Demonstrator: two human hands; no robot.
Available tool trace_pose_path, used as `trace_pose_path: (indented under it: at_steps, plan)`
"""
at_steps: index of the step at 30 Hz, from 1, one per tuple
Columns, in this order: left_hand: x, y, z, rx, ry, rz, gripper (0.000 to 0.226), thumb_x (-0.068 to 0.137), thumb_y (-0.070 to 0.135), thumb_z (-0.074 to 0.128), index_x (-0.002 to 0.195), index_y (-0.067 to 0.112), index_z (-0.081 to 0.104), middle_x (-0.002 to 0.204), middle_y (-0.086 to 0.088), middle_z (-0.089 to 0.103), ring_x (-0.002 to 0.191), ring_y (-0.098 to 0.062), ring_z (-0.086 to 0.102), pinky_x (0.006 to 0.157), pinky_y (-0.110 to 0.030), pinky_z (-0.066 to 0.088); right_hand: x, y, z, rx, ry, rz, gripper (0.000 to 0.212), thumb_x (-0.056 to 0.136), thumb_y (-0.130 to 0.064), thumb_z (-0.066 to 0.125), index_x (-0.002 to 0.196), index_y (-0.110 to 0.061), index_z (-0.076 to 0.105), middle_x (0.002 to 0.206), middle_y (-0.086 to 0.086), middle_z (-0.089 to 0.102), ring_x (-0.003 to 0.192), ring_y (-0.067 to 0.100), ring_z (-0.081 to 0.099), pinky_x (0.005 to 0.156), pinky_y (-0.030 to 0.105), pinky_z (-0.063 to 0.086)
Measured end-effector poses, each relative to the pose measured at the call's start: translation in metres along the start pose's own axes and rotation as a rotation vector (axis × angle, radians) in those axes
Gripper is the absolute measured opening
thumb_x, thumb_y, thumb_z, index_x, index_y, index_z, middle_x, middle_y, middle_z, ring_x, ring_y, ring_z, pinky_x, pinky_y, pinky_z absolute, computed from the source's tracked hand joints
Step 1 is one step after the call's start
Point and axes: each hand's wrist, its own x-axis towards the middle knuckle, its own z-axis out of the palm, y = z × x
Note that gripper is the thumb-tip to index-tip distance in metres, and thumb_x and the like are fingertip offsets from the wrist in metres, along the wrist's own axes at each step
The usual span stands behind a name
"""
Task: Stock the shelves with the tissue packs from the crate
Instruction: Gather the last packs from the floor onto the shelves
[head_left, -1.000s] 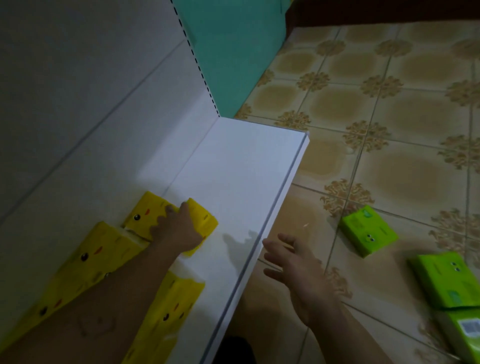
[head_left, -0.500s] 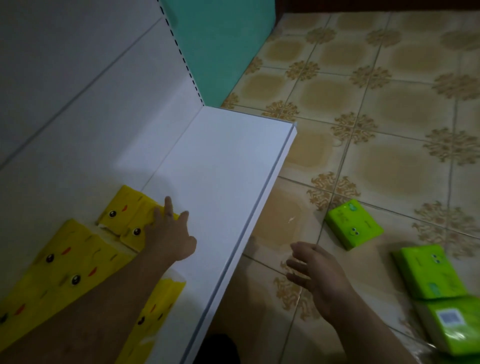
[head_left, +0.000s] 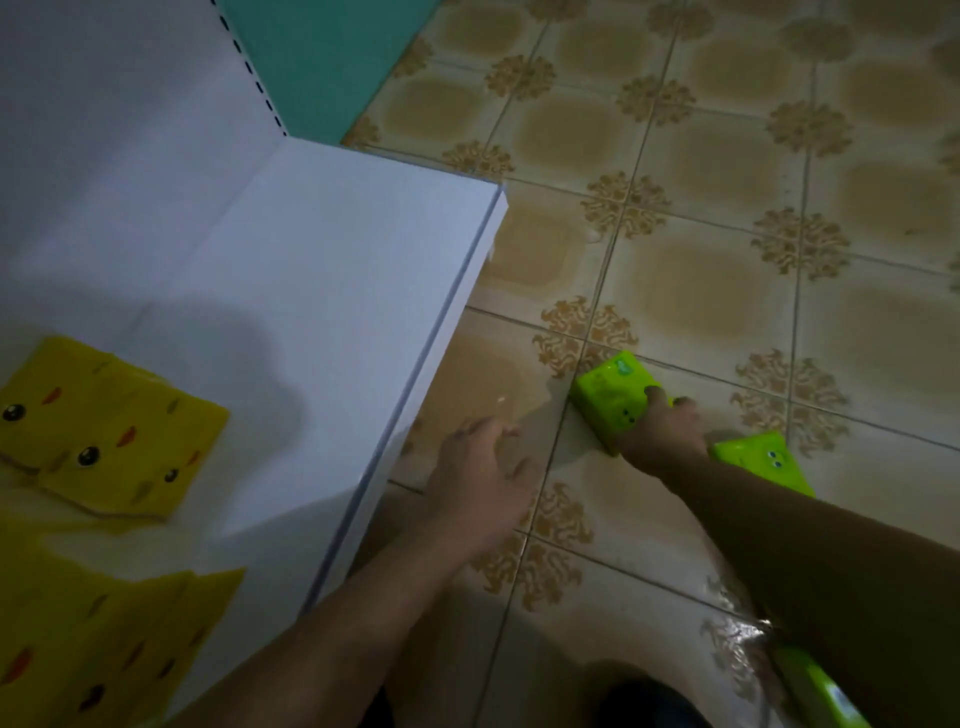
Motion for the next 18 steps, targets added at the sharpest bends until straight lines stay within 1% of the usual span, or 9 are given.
trace_pose_path:
  at_steps: [1, 2, 4, 5, 6, 9, 12, 15, 18]
  plan:
    - [0.003, -0.009, 0.007, -0.026, -0.008, -0.004, 0.038, 0.094, 0.04, 0.057, 0.131, 0.034, 0.05, 0.137, 0.01, 0.047, 0.11, -0.005, 0.043, 0.073, -0.019, 0.035, 0.009, 0.001, 0.005, -0.029, 0.01, 0.011, 0.093, 0.078, -0.047, 0.074, 0.148, -0.015, 0.022, 0.147, 0.023, 0.025, 0.135, 0.042, 0.03, 0.108, 0.049, 0.031]
    - [0.008, -0.02, 0.016, -0.056, -0.016, -0.011, 0.037, 0.094, 0.038, 0.057, 0.131, 0.033, 0.05, 0.136, 0.01, 0.048, 0.109, -0.003, 0.043, 0.075, -0.019, 0.036, 0.021, 0.004, 0.014, -0.067, 0.02, 0.011, 0.106, 0.074, -0.051, 0.076, 0.151, -0.016, 0.014, 0.153, 0.023, 0.017, 0.14, 0.041, 0.022, 0.111, 0.051, 0.025]
    - [0.012, -0.038, 0.029, -0.119, -0.023, -0.046, 0.037, 0.095, 0.032, 0.058, 0.131, 0.029, 0.051, 0.136, 0.009, 0.049, 0.111, -0.001, 0.041, 0.085, -0.021, 0.035, 0.038, 0.006, 0.027, -0.161, 0.017, -0.03, 0.123, 0.069, -0.058, 0.077, 0.154, -0.018, -0.003, 0.158, 0.021, 0.005, 0.146, 0.039, 0.009, 0.115, 0.053, 0.014]
    - [0.013, -0.046, 0.034, -0.138, -0.023, -0.046, 0.037, 0.095, 0.029, 0.058, 0.131, 0.027, 0.052, 0.135, 0.008, 0.05, 0.112, -0.001, 0.04, 0.087, -0.022, 0.034, 0.043, 0.007, 0.032, -0.189, 0.015, -0.045, 0.127, 0.069, -0.059, 0.077, 0.154, -0.017, -0.007, 0.158, 0.021, 0.007, 0.146, 0.039, 0.009, 0.116, 0.054, 0.013]
    - [0.012, -0.052, 0.038, -0.142, -0.021, -0.03, 0.036, 0.095, 0.028, 0.058, 0.13, 0.025, 0.053, 0.133, 0.008, 0.052, 0.112, -0.001, 0.041, 0.088, -0.022, 0.034, 0.046, 0.007, 0.037, -0.197, 0.025, -0.043, 0.127, 0.069, -0.058, 0.077, 0.153, -0.017, -0.008, 0.156, 0.021, 0.014, 0.144, 0.04, 0.015, 0.115, 0.055, 0.016]
    - [0.007, -0.06, 0.042, -0.146, -0.034, -0.019, 0.032, 0.094, 0.029, 0.06, 0.125, 0.023, 0.056, 0.128, 0.007, 0.054, 0.108, -0.001, 0.044, 0.086, -0.02, 0.035, 0.042, 0.013, 0.053, -0.18, 0.075, -0.023, 0.117, 0.072, -0.046, 0.079, 0.153, -0.017, -0.001, 0.144, 0.022, 0.027, 0.133, 0.043, 0.03, 0.107, 0.054, 0.032]
    - [-0.001, -0.054, 0.036, -0.163, -0.08, -0.124, 0.037, 0.094, 0.03, 0.061, 0.129, 0.022, 0.054, 0.129, 0.005, 0.053, 0.105, -0.006, 0.046, 0.084, -0.022, 0.037, 0.022, 0.021, 0.051, -0.167, -0.018, -0.097, 0.113, 0.069, -0.045, 0.082, 0.15, -0.016, 0.008, 0.138, 0.023, 0.034, 0.128, 0.043, 0.037, 0.105, 0.053, 0.036]
    - [-0.014, -0.03, 0.024, -0.184, -0.101, -0.194, 0.042, 0.092, 0.034, 0.062, 0.131, 0.022, 0.051, 0.125, 0.006, 0.053, 0.102, -0.01, 0.051, 0.077, -0.026, 0.042, -0.005, 0.025, 0.012, -0.185, -0.124, -0.234, 0.112, 0.063, -0.046, 0.085, 0.148, -0.016, 0.019, 0.136, 0.02, 0.039, 0.126, 0.041, 0.043, 0.102, 0.05, 0.04]
    - [-0.037, 0.0, 0.007, -0.303, -0.061, -0.246, 0.051, 0.088, 0.04, 0.065, 0.133, 0.023, 0.048, 0.121, 0.005, 0.055, 0.096, -0.013, 0.058, 0.084, -0.037, 0.054, -0.046, 0.02, -0.049, -0.167, -0.219, -0.385, 0.107, 0.064, -0.033, 0.087, 0.148, -0.017, 0.023, 0.14, 0.017, 0.04, 0.126, 0.037, 0.045, 0.099, 0.041, 0.043]
